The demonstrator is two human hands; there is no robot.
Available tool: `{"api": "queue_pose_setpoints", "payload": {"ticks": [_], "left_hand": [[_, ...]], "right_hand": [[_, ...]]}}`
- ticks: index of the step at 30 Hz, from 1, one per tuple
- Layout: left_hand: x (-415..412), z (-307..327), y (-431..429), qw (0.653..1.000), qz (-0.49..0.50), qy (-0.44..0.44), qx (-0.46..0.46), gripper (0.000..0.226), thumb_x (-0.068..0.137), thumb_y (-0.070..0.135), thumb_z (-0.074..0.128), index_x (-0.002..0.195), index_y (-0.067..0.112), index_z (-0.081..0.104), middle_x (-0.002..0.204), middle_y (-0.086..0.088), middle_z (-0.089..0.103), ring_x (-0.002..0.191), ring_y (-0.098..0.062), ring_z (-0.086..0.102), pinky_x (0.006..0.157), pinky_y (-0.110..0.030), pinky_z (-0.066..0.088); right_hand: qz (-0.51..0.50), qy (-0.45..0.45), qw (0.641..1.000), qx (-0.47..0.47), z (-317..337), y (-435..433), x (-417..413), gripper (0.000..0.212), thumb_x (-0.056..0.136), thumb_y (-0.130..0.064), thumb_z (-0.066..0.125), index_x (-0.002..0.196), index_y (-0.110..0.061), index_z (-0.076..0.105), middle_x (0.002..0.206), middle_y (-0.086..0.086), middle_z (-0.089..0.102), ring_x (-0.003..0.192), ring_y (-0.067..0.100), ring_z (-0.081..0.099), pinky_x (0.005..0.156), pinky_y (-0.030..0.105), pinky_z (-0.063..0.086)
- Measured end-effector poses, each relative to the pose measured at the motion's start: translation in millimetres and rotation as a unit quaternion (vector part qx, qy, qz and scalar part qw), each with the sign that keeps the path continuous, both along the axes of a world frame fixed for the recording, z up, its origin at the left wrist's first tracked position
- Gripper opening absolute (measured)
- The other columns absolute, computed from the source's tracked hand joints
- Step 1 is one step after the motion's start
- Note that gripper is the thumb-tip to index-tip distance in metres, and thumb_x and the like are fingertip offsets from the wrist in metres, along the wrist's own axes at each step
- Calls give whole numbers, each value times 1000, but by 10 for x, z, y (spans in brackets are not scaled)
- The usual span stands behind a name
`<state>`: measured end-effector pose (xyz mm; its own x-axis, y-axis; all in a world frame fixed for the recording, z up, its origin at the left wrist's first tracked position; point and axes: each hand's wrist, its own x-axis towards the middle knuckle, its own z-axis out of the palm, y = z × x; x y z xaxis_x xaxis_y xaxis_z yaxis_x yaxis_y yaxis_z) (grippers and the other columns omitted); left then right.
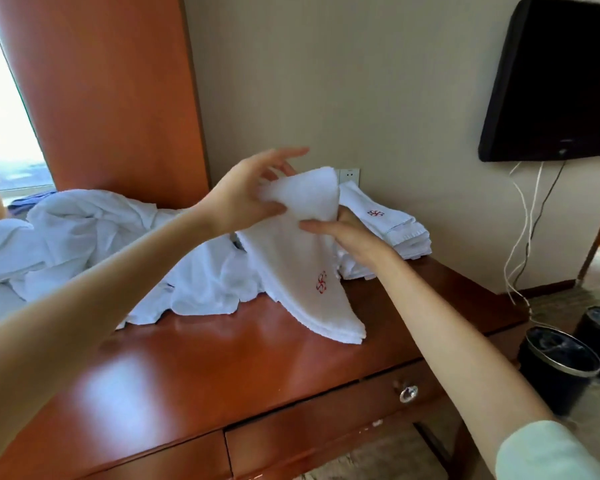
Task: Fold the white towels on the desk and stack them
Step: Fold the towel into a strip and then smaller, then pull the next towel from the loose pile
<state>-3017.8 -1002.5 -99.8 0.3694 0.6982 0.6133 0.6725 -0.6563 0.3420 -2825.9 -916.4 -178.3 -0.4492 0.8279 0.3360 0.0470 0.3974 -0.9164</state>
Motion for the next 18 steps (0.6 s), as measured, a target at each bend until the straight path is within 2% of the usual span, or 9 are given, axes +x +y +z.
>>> {"api": "queue_pose_setpoints", "payload": {"ticks": [3,5,7,8,10,13,15,18], "left_hand": [[82,222,255,996,61,-52,38,77,73,8,80,141,21,45,115,-3,59,100,-14,56,93,-20,42],[152,260,443,988,100,-120,5,85,76,23,81,146,24,34,120,1,54,106,-12,53,93,-23,41],[201,231,642,967,83,-223,-90,92,76,36,81,148,26,25,130,2,49,114,-12,52,95,-29,47],[214,189,739,950,56,-267,-151,90,75,40,80,146,25,27,134,2,50,115,-13,56,93,-34,51],[250,54,930,910,16,-318,-265,83,73,46,79,140,23,36,130,-2,59,106,-18,66,82,-37,58],[325,-213,1257,870,-10,-336,-361,72,80,47,72,139,22,40,122,-8,65,103,-24,68,88,-42,57],[379,-343,1497,861,-33,-332,-383,59,85,46,66,136,23,46,122,-9,64,104,-24,67,92,-43,54],[431,-431,1877,856,-52,-337,-388,52,88,44,63,133,19,51,122,-8,64,103,-25,67,90,-41,55]], "right_hand": [[-25,38,999,-2,278,164,177,34,76,-25,80,107,-17,68,104,3,74,98,20,70,85,33,55],[-38,35,999,8,463,288,307,35,76,-26,80,106,-15,68,104,5,74,98,22,71,83,33,56],[-42,20,999,13,657,422,435,33,79,-25,79,108,-15,67,104,3,74,98,19,71,78,28,56],[-40,15,999,13,747,490,489,32,80,-24,77,109,-14,67,105,3,74,98,18,70,77,26,56],[-42,14,999,12,921,636,581,33,82,-22,75,112,-11,67,106,4,74,99,18,70,76,25,56],[-54,1,998,17,1132,914,650,38,83,-24,75,117,-10,65,109,3,73,101,18,69,80,26,57],[-66,-13,998,14,1225,1156,666,39,81,-27,77,115,-12,66,109,0,73,101,16,69,82,26,57],[-83,-20,996,-6,1275,1577,626,36,79,-29,79,109,-16,67,105,-2,74,98,15,70,78,25,57]]}}
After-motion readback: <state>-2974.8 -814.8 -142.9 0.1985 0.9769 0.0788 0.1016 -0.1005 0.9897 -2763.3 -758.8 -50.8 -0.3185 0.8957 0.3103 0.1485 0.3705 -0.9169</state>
